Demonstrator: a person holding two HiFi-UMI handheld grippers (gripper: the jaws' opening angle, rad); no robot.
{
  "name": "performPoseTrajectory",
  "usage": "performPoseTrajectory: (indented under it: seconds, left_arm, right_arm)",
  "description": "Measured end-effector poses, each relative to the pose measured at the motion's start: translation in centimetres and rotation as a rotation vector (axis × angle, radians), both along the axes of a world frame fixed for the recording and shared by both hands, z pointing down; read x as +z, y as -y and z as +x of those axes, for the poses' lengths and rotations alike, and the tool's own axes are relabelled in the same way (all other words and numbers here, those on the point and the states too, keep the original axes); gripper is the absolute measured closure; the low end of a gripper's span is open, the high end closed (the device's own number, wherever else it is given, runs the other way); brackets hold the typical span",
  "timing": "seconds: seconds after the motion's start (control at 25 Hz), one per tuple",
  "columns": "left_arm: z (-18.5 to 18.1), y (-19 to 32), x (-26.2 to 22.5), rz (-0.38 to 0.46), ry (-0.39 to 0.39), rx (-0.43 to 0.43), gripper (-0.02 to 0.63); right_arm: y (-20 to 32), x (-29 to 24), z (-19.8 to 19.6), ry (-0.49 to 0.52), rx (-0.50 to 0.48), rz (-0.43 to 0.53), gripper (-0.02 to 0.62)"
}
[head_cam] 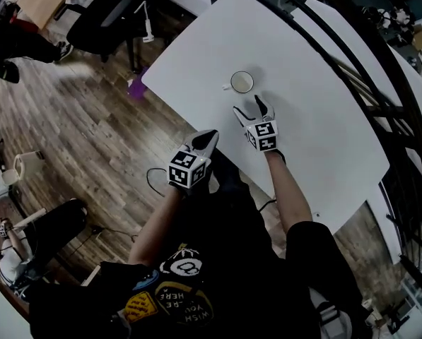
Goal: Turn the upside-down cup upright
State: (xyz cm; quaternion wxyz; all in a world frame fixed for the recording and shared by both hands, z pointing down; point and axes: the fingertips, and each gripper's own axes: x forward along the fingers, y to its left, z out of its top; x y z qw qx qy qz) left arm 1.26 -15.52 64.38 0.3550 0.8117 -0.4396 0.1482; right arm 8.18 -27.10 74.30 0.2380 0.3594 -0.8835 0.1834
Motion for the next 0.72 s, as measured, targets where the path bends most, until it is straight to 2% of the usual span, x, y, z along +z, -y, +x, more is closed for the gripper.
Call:
performPoseTrajectory:
  seconds: [0.16,0.4,0.52,0.6,0.72]
  left_arm:
    - [-0.4,0.4,-0.1,-0.014,-0.026,-0.006,0.600]
    - [-1.3,1.1,0.3,-0.031,-0.053,0.003,0.600]
    - [-1.9,1.7,0.4,-0.026,-0.050,0.008,0.601]
    - [-2.4,2.5,-0.1,-0.018,-0.055,0.004,0.601]
    - [-3.4,4.5,-1.2,0.003,-0.056,-0.001,0.601]
  right_arm:
    - [3.8,0.8,-1.0,-0.026,-0.058,0.056,0.188]
    - [6.4,1.8,-3.6,-0.059,-0.179,0.108,0.096]
    - [7.0,1.5,-4.6,-0.050,-0.220,0.128,0.098]
    - [7.1,1.1,-4.9,-0.033,-0.240,0.127,0.193]
    - [6.9,0.8,-5.1,-0.031,-0.252,0.121,0.193]
